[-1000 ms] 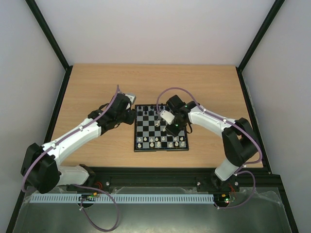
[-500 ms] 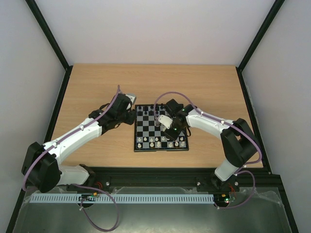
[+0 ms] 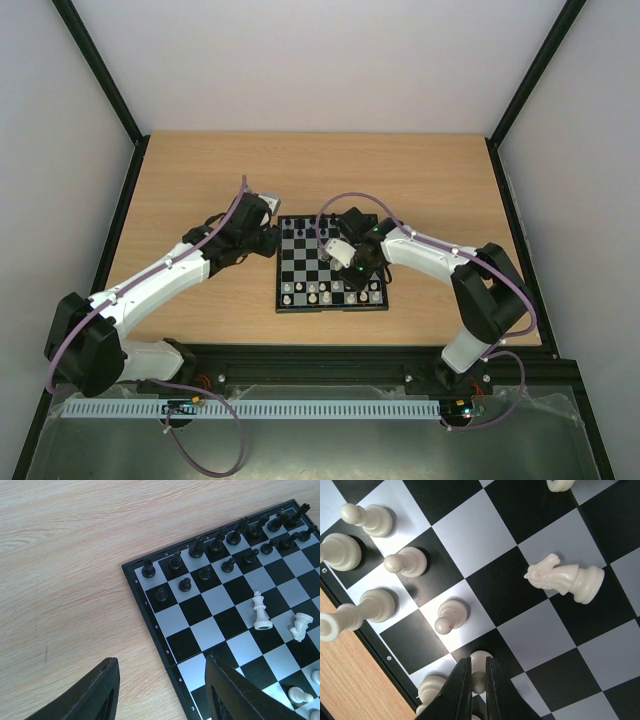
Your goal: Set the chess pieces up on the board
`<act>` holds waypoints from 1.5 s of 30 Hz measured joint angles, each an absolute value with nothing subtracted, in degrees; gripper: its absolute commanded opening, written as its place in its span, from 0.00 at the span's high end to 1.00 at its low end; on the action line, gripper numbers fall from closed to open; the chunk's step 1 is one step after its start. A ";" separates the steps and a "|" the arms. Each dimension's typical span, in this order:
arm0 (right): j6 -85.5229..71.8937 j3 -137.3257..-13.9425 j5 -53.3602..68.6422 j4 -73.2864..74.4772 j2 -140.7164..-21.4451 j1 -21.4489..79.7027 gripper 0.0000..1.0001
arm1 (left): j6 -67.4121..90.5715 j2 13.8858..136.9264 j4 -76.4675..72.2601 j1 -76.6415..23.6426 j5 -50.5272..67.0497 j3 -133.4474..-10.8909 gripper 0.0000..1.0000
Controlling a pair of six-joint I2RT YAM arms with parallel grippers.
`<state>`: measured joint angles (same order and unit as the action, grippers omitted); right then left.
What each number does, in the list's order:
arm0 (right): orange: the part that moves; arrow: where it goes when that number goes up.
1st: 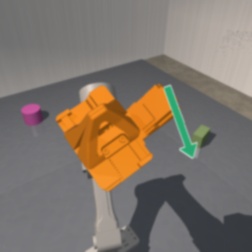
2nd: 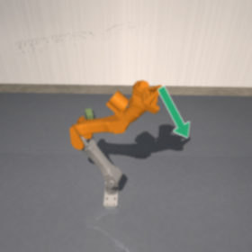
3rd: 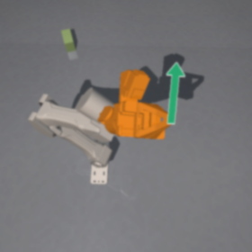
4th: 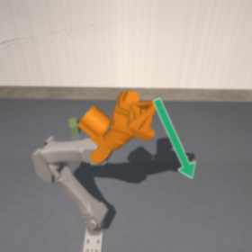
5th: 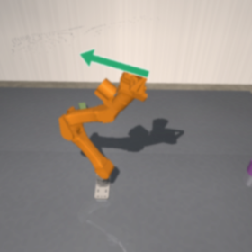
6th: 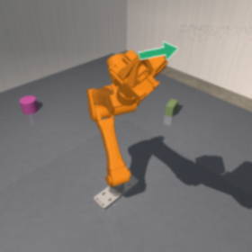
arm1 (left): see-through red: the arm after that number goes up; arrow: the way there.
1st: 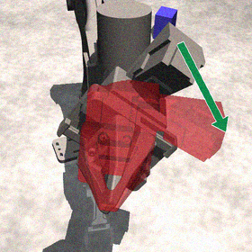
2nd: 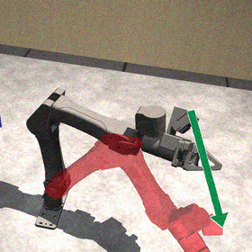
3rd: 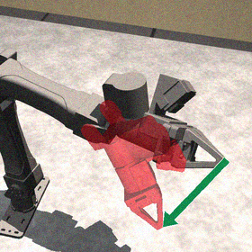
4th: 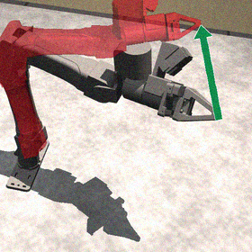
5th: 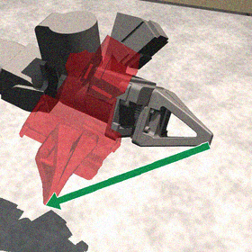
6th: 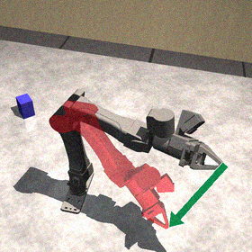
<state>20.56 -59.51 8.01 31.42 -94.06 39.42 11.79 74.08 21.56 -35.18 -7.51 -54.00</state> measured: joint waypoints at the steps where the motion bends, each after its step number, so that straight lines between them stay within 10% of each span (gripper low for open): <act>1: 20.56 -59.51 7.81 31.31 -94.15 39.42 0.92 | 11.79 74.08 21.56 -35.18 -7.51 -54.00 0.52; 24: 23.59 -67.79 5.67 33.87 -95.37 39.42 0.68 | 11.77 74.72 21.65 -35.18 -7.51 -54.00 0.52; 45: 64.93 -71.70 2.61 34.81 -98.87 39.42 0.57 | 11.73 74.89 21.76 -35.18 -7.53 -54.00 0.51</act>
